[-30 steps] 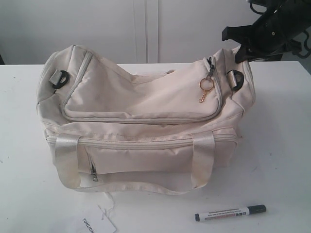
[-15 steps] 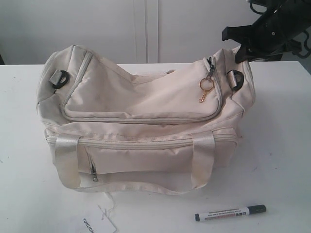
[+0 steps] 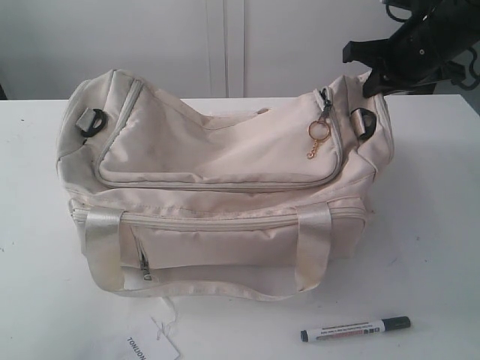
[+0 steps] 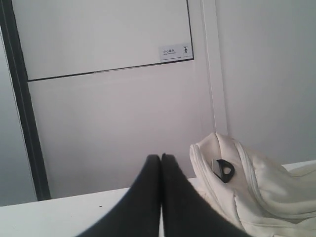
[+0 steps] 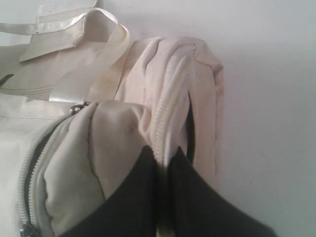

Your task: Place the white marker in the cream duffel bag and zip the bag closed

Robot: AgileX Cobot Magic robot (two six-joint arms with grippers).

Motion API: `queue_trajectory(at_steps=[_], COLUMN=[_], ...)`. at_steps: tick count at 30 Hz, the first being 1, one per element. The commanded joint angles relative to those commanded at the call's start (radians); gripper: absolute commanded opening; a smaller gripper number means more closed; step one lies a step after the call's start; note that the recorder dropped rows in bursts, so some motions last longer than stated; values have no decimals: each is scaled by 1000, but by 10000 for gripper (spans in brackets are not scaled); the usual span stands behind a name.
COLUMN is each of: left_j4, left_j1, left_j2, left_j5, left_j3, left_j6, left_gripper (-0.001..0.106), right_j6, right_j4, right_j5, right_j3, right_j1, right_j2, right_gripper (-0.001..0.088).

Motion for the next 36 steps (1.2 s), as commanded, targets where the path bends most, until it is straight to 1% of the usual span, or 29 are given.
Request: queue_trajectory(at_steps=[1,2,3,4,5,6,7,9,11,13,17,21,26,29,36], left_j4=[-13,-20,-20,-20,-20,-20,-20,-20,-20,-20,-20,-30,-97,-180,-475], left_j1=[0,0,0,0,0,0,0,0,0,0,0,-2,-2,-2,-2], left_j2=[0,0,0,23,39,72,92,170,281,379,555,641,735,788,899], left_j5=[37,130,183,287,336,409,440,507,580,639,673,688,692,703,771], left_j3=[-20,-71,-99,-147,-170,-205,-225,-294,-389,-464,-562,-597,-636,-663,-739], left_j6=[3,3,3,3,3,3,3,3,3,3,34,37,140,227,520], left_gripper=[0,0,0,0,0,0,0,0,0,0,0,0,0,0,0], right_j6=[0,0,0,0,0,0,0,0,0,0,0,0,0,0,0], right_j4=[0,0,0,0,0,0,0,0,0,0,0,0,0,0,0], right_j5=[0,0,0,0,0,0,0,0,0,0,0,-2,-5,-12,-14], right_j3=[0,0,0,0,0,0,0,0,0,0,0,0,0,0,0], right_j1=[0,0,0,0,0,0,0,0,0,0,0,0,0,0,0], right_j2=[0,0,0,0,0,0,0,0,0,0,0,0,0,0,0], right_gripper=[0,0,0,0,0,0,0,0,0,0,0,0,0,0,0])
